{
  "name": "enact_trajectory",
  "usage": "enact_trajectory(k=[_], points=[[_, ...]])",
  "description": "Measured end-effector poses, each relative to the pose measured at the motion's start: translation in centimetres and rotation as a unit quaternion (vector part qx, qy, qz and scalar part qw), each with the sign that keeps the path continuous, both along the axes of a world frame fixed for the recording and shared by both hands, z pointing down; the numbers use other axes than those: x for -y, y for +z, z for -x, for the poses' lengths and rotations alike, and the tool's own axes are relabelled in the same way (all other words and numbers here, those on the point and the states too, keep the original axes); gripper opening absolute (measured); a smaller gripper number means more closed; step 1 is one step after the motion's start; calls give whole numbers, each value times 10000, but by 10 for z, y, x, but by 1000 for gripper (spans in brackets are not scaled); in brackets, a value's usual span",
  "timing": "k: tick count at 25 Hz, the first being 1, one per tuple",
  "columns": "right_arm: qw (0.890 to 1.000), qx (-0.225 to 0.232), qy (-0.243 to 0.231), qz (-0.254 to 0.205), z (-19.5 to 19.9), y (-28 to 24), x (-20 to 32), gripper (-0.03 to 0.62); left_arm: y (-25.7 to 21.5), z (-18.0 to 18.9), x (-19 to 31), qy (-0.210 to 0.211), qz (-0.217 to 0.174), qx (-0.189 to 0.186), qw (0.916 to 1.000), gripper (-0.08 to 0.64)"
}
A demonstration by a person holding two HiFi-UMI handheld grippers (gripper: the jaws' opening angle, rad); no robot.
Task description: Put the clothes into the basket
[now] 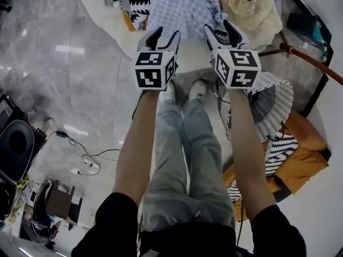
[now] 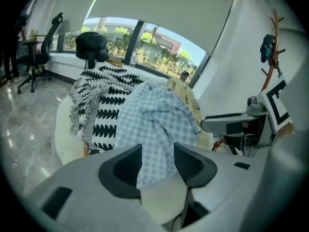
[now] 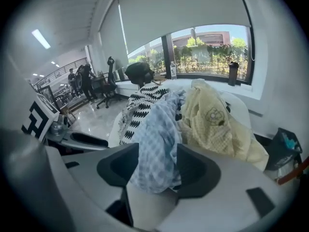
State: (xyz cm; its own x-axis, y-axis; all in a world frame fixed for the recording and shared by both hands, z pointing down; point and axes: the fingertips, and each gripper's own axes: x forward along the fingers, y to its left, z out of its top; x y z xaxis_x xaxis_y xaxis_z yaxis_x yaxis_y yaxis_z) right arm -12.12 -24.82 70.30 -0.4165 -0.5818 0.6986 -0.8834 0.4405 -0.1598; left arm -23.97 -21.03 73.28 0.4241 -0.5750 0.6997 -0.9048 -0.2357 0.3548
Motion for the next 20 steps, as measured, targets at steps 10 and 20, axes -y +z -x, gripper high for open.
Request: enact_trajectory(k=[10, 20], points=[[9952, -842, -344, -370, 2, 32, 36, 239, 104, 21, 8, 103, 624, 781, 9949, 279], [9891, -1207, -494, -680, 9, 53, 36, 196, 171, 28, 17, -422, 1012, 243, 9937, 284]])
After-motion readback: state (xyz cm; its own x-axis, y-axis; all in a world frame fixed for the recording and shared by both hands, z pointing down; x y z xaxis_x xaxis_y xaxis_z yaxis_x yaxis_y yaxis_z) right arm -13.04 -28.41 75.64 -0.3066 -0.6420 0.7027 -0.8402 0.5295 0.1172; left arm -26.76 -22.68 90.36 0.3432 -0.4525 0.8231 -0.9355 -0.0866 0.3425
